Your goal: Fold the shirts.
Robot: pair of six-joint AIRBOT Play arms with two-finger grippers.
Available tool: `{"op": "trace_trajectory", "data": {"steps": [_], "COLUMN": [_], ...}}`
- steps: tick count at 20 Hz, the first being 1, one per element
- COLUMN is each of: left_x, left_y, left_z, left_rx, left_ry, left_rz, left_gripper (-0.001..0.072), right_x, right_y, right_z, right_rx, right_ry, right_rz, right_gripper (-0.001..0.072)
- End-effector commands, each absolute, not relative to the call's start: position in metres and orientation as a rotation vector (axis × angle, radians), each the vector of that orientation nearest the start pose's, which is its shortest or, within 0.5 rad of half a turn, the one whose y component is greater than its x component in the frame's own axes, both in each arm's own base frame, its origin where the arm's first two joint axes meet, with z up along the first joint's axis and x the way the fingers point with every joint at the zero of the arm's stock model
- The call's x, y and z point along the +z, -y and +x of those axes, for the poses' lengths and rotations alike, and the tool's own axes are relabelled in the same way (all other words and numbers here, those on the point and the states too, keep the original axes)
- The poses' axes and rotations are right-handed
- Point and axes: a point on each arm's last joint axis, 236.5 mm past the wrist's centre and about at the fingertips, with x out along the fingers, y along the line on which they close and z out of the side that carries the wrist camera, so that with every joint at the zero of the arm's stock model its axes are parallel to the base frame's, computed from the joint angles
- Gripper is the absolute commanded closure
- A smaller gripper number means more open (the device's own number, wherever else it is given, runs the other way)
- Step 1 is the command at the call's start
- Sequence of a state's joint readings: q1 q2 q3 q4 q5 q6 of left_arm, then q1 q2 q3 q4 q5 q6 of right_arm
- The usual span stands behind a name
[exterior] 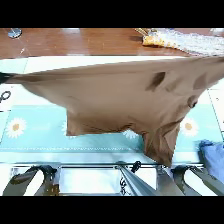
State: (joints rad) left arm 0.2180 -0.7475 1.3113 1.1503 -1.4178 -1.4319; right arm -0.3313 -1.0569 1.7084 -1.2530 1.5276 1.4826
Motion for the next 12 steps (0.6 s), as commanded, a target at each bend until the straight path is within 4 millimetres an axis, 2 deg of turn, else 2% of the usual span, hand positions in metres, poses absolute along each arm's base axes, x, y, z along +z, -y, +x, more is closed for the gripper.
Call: {"op": "trace_trajectory", "data": {"steps": [1, 3, 5, 7, 10, 12], "left_x": [0.18, 0.161, 0.141, 0.118, 0.08, 0.066], "left_y": [0.038, 0.039, 0.038, 0.039, 0.046, 0.047], "left_z": [0.355, 0.4, 0.433, 0.456, 0.482, 0.5], "left_rx": [-0.249, -0.253, -0.237, -0.232, -0.241, -0.242], "left_ry": [-0.852, -0.816, -0.795, -0.8, -0.814, -0.777], "left_rz": [-0.268, -0.298, -0.342, -0.373, -0.321, -0.256], "left_gripper": [0.0693, 0.0693, 0.0693, 0.0693, 0.0693, 0.0693], "right_x": [0.224, 0.204, 0.192, 0.186, 0.175, 0.166], "right_y": [0.057, 0.053, 0.048, 0.039, 0.022, 0.011], "right_z": [0.413, 0.449, 0.484, 0.517, 0.561, 0.585], "right_rx": [0.016, 0.032, 0.036, 0.04, 0.054, 0.059], "right_ry": [-0.842, -0.825, -0.776, -0.703, -0.602, -0.546], "right_rz": [0.224, 0.221, 0.226, 0.228, 0.219, 0.216], "right_gripper": [0.0694, 0.0694, 0.0694, 0.0693, 0.0694, 0.0694]}}
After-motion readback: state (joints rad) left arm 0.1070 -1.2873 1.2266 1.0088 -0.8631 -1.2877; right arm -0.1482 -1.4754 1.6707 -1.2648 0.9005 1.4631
